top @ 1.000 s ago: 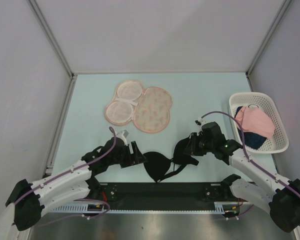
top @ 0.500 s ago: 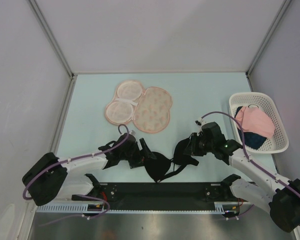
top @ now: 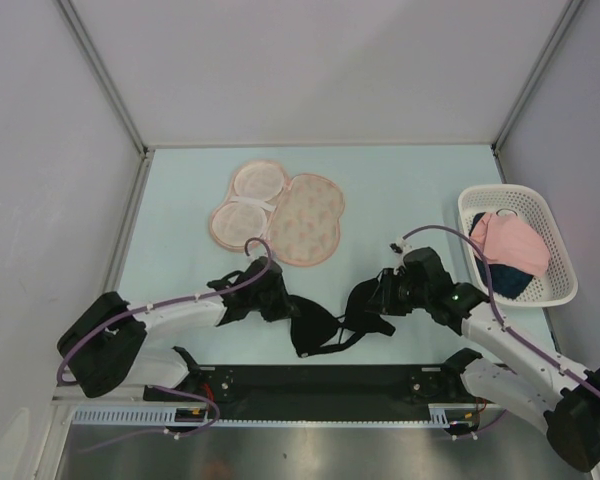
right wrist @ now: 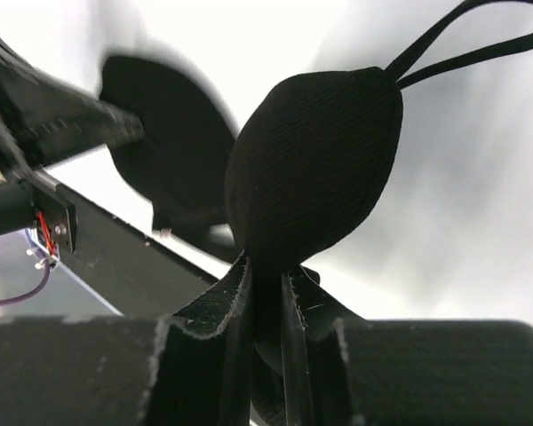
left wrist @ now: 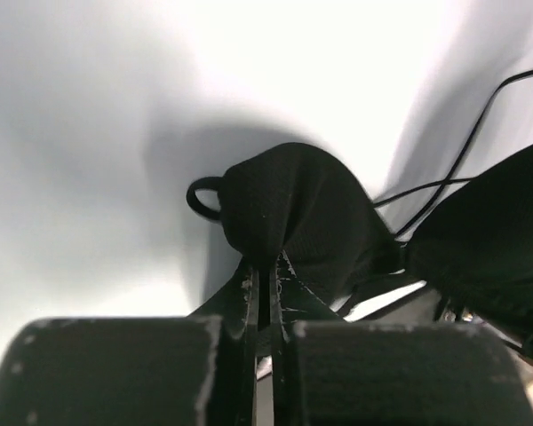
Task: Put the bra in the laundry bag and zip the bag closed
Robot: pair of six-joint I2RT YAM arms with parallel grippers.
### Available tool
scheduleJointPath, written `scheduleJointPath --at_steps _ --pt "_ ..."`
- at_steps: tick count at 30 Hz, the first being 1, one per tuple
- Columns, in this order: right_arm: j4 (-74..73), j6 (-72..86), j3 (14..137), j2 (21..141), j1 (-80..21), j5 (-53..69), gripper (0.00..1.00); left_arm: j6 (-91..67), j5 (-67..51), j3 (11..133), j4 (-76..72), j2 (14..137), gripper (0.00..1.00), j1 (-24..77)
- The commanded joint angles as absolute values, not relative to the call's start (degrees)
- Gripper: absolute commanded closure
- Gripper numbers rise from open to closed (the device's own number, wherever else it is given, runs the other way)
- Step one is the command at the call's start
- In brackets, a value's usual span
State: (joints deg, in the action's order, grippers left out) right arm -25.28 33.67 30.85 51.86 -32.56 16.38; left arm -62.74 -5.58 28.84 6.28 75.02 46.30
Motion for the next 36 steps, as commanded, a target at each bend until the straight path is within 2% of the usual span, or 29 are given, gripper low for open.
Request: scheduleJointPath --at_steps 1,9,13,18,24,27,30,31,32,33,34,35,36 --pt "-26.89 36.91 32.08 50.80 -36.28 15.30 0.83 -48.38 2.45 39.00 14.58 74.53 1.00 46.05" --pt "-24.44 41.56 32.17 51.24 -47.80 12.22 0.85 -23.69 7.65 54.99 27.15 71.90 1.00 44.57" --pt "-17.78 43.15 32.69 54.57 -49.31 12.83 0.87 -12.94 3.00 61.86 29.70 73.90 1.00 39.92" --pt "-11.70 45.00 34.54 61.25 -50.44 15.55 0.88 -2.58 4.14 70.47 36.81 79.97 1.00 37.62" --pt "-5.99 46.67 33.75 67.93 -57.29 13.89 0.87 -0.53 1.24 67.69 40.61 82.36 1.00 36.39" --pt "-1.87 47.72 32.44 72.15 -58.97 14.24 0.83 -1.23 -1.93 63.91 40.34 81.65 0.99 36.39" --pt "1.47 48.16 32.34 76.28 -60.38 16.43 0.56 -1.93 -2.81 61.10 40.43 81.48 0.94 36.47" --pt "1.41 47.73 32.60 77.16 -60.82 17.39 0.39 -2.19 -2.81 60.56 40.78 81.04 0.92 36.39" --pt "0.88 47.29 33.04 77.60 -60.82 18.88 0.32 -3.24 -0.81 59.95 40.96 80.43 0.78 36.30" --pt "-2.17 46.15 33.74 77.09 -60.91 18.90 0.22 -3.77 -0.18 59.16 40.96 78.16 0.68 36.21" --pt "-3.76 45.62 34.10 76.12 -60.73 17.33 0.18 -4.30 1.74 58.89 41.04 76.74 0.59 36.04" --pt "-5.61 45.09 34.45 74.98 -60.56 15.92 0.13 -5.26 2.63 58.89 41.13 75.51 0.44 35.60" --pt "-9.37 43.52 34.80 71.93 -60.03 14.52 0.06 -5.80 2.98 59.41 41.22 74.02 0.39 34.29"
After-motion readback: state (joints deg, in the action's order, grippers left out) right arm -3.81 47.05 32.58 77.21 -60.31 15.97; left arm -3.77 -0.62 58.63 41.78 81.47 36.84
